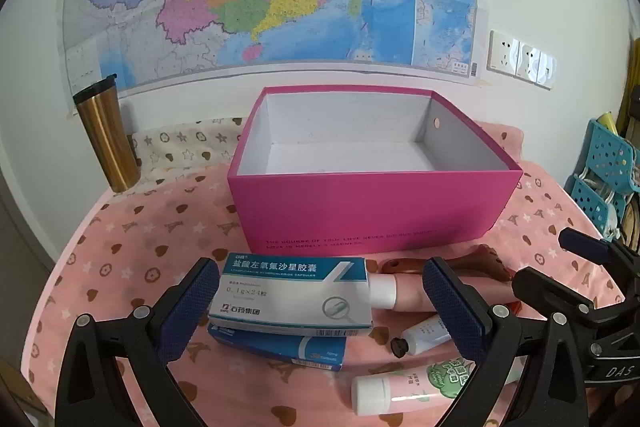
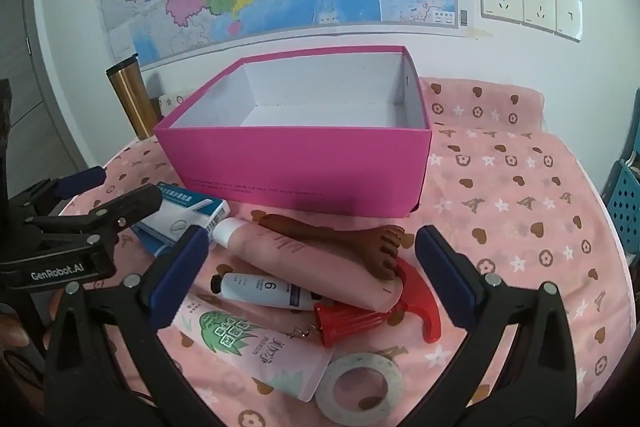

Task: Organize rigid objects
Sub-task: 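Reach the right gripper toward the blue-and-white medicine box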

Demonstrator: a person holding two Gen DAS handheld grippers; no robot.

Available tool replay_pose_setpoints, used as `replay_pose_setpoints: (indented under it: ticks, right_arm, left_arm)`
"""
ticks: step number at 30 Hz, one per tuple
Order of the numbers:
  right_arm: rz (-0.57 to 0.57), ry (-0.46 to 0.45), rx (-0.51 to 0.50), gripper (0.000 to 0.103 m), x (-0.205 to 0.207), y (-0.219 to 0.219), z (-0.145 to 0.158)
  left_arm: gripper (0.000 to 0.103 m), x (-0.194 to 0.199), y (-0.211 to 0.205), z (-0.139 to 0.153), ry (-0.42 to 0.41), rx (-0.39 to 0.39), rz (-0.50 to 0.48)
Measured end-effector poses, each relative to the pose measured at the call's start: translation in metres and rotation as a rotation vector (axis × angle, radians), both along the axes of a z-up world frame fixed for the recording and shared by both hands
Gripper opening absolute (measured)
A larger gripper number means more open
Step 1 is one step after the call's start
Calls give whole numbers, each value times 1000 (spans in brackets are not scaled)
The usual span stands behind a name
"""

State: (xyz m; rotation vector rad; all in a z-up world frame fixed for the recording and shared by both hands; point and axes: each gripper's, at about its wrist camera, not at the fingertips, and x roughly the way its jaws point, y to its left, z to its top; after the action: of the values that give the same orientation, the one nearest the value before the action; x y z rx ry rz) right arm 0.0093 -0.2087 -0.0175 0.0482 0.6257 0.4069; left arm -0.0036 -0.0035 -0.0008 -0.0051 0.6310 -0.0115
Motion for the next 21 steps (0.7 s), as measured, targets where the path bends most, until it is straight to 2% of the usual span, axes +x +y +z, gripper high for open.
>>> replay_pose_setpoints:
  ticks: [21]
  right_arm:
    - [5, 25, 6, 103, 2, 3, -1]
  left_arm:
    - [103, 0, 2, -1, -5, 1, 3]
